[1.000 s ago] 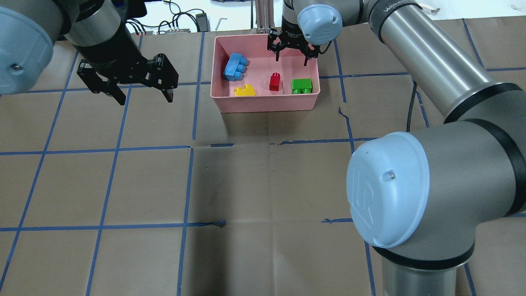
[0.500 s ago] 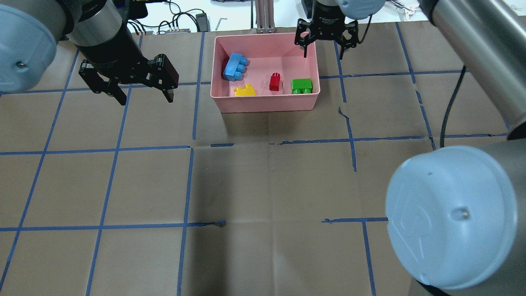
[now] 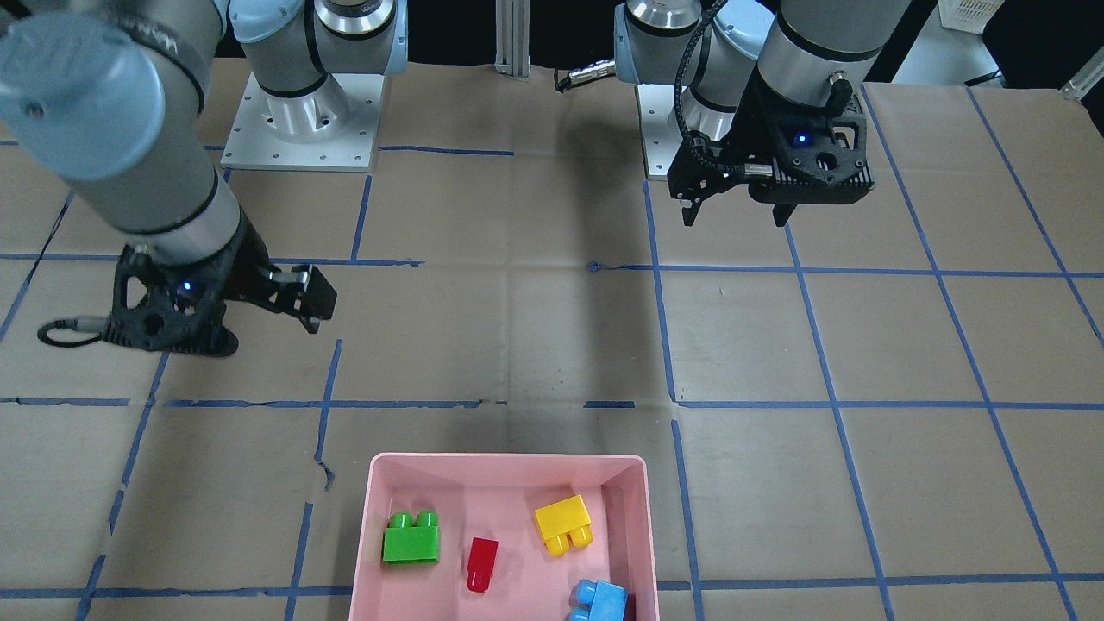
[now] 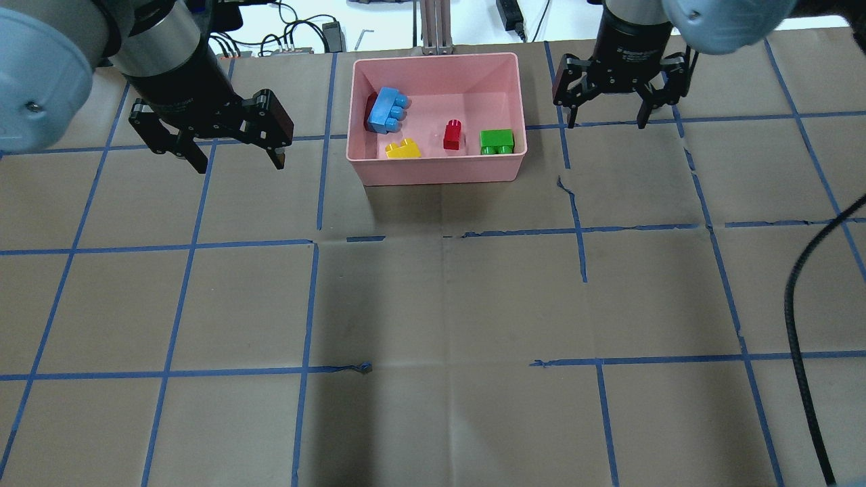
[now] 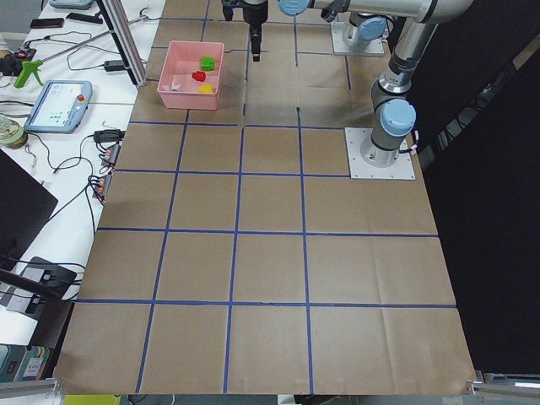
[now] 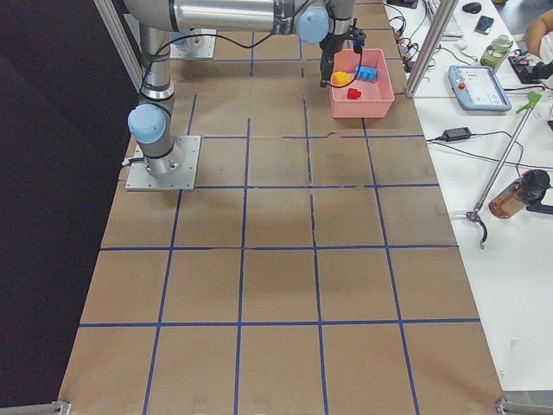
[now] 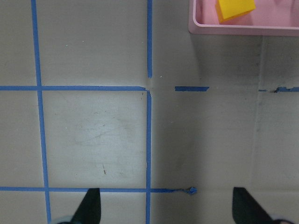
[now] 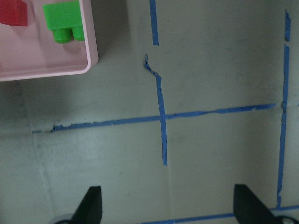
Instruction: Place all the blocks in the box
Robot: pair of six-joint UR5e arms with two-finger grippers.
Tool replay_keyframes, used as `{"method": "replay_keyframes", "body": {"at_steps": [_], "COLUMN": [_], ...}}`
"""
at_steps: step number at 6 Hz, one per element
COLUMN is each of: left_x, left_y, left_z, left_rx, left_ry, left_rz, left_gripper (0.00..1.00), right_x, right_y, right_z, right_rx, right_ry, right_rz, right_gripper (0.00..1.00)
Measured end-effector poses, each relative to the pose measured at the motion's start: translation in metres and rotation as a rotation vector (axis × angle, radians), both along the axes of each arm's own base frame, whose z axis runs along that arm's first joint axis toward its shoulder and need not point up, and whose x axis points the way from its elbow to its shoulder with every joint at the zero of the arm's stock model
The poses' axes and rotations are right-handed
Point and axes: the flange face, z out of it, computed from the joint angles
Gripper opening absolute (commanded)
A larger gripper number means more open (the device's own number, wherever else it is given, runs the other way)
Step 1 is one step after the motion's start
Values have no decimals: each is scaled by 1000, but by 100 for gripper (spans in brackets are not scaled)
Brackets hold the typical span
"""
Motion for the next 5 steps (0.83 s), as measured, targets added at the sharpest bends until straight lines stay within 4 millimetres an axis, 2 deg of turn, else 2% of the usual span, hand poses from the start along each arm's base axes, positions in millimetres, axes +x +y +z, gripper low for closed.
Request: {"method": "replay_keyframes", "body": {"at_steps": [1,2,3,5], "left_x": [0,-1,-1,-1], "left_y": [1,3,2,-1], "left_z": [5,8,7,0], "left_rx": [-11,-16,-14,-1], "left_ry": [4,8,8,5], "left_rz": [5,11,13,11], "left_gripper": [100,100,100,100], "right_x": [-6,-9,-9,-9], "right_y": [34,57,68,73], "right_z": [22,42,52,57], "right_rx": [9,4,-2,-8], "right_ry": [-3,-5,-5,-4], "right_rz": [-5,-8,-8,-9], "right_gripper": [100,100,100,100]}}
